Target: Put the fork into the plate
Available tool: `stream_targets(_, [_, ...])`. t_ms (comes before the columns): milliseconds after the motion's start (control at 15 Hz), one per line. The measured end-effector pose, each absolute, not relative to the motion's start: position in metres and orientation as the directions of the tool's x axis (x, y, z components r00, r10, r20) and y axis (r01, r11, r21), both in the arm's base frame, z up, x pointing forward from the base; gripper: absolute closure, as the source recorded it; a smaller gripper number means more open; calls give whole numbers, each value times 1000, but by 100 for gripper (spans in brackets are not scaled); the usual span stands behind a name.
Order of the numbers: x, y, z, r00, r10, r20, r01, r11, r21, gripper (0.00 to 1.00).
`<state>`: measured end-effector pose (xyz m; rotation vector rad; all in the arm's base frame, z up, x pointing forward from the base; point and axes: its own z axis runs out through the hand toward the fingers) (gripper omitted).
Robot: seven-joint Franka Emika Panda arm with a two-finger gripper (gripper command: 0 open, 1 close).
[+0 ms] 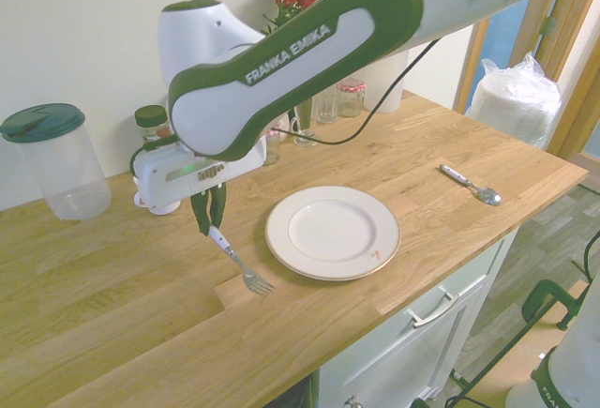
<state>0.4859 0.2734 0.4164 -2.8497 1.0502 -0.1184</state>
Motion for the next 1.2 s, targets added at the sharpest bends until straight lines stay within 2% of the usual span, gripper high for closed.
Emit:
stream_targets(533, [461,126,430,679,-734,-10,-722,-666,-189,100])
stream_targets(1200, [463,77,365,644,-763,-54,-760,-629,-165,100])
